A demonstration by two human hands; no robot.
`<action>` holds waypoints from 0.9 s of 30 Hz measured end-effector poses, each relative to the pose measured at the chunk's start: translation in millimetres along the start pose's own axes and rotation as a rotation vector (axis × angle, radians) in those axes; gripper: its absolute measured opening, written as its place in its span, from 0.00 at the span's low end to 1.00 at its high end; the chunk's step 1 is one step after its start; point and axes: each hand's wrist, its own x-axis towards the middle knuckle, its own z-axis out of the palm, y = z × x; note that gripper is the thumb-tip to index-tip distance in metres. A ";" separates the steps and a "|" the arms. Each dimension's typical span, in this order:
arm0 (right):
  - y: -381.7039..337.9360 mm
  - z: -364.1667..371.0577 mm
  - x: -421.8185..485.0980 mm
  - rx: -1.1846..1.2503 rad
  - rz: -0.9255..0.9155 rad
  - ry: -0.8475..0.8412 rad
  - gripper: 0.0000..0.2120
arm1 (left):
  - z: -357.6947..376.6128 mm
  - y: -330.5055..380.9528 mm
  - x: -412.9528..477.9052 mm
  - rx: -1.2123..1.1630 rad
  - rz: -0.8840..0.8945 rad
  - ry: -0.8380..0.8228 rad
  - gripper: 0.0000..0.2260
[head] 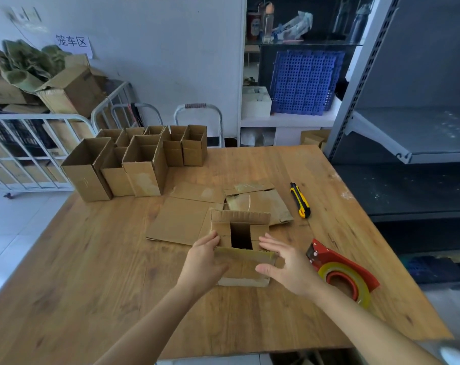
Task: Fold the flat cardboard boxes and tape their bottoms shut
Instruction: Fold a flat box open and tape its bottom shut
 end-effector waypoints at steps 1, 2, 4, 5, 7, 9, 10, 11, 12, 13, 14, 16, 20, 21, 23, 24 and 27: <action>0.6 -2.2 0.2 0.015 0.012 0.003 0.30 | 4.1 3.6 -0.8 -0.012 -0.023 0.012 0.33; 0.9 -4.9 1.8 0.027 0.021 0.006 0.29 | 7.0 6.6 -1.8 -0.026 -0.042 0.021 0.33; 0.6 -11.1 5.3 0.026 0.031 0.013 0.26 | 9.1 8.0 -2.5 -0.038 -0.052 0.025 0.33; -0.2 -13.6 6.8 0.019 0.031 0.017 0.25 | 7.4 6.7 -1.6 -0.025 -0.043 0.019 0.33; -2.1 -15.5 8.1 0.023 0.028 0.023 0.25 | -0.6 1.9 0.9 0.008 -0.011 -0.008 0.31; -2.6 -15.8 8.2 0.050 0.028 0.041 0.25 | -11.2 -1.4 3.5 0.020 0.026 -0.068 0.28; -2.5 -15.1 8.6 0.065 0.033 0.059 0.23 | -15.8 -2.9 4.7 0.025 0.047 -0.098 0.27; -2.1 -13.8 8.9 0.084 0.039 0.084 0.19 | -19.5 -4.5 6.3 0.024 0.063 -0.120 0.25; -1.7 -11.7 9.8 0.106 0.047 0.115 0.15 | -22.4 -6.0 7.7 0.012 0.073 -0.131 0.23; -2.0 -9.0 9.9 0.120 0.052 0.153 0.13 | -24.2 -7.2 9.4 -0.015 0.072 -0.124 0.21; -3.0 -6.4 9.8 0.120 0.054 0.196 0.12 | -25.4 -7.9 11.0 -0.051 0.061 -0.100 0.18; -6.0 -1.7 9.9 0.082 0.051 0.284 0.10 | -24.8 -8.1 13.4 -0.096 0.051 -0.009 0.14; -8.0 3.5 11.3 0.008 0.034 0.352 0.10 | -13.9 -6.8 14.3 -0.126 0.043 0.114 0.12; -7.1 4.9 11.2 -0.011 0.031 0.363 0.11 | -10.1 -7.4 14.8 -0.130 0.026 0.124 0.12; -4.3 7.1 11.1 -0.029 0.031 0.381 0.15 | -4.8 -8.3 14.8 -0.136 -0.018 0.137 0.16; -4.0 7.3 11.2 -0.025 0.032 0.382 0.17 | -3.3 -8.3 14.3 -0.147 -0.039 0.145 0.20; -5.9 3.9 14.6 0.017 0.042 0.359 0.23 | -3.0 -8.0 15.7 -0.118 -0.022 0.177 0.38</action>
